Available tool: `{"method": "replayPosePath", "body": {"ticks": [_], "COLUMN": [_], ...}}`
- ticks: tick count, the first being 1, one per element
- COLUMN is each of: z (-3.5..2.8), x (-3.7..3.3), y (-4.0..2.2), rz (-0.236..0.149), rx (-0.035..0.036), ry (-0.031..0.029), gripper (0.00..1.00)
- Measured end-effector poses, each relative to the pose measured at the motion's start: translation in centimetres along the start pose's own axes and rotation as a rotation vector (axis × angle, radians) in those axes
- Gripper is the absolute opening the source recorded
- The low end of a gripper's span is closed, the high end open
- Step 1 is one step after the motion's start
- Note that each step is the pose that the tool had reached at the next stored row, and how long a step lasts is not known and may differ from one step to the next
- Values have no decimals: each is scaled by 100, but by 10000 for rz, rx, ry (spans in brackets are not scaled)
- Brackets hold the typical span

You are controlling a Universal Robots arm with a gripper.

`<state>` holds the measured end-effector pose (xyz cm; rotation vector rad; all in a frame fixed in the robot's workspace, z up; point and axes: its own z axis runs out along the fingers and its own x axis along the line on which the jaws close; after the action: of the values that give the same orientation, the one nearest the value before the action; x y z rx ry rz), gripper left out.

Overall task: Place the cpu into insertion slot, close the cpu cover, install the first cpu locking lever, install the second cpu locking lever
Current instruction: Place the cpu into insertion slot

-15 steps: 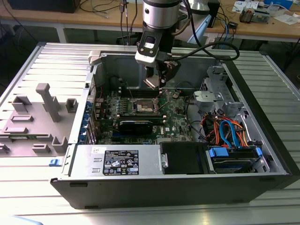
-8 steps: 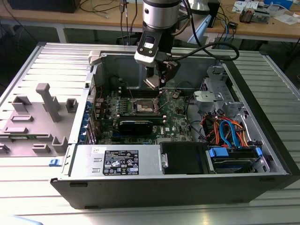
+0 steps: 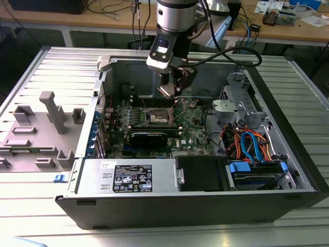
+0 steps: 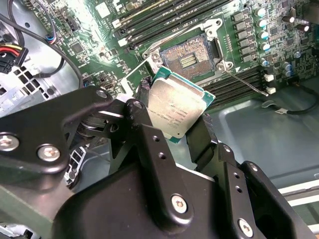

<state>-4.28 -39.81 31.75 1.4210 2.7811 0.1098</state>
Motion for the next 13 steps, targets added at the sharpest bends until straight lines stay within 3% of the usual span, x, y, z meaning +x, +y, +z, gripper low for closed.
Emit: {"method": "replayPosePath", "body": {"ticks": [13], "z": [7], "x": [0], "y": [0], "rz": [406], "rx": [-7], "ry": [-29], "gripper": [55]}}
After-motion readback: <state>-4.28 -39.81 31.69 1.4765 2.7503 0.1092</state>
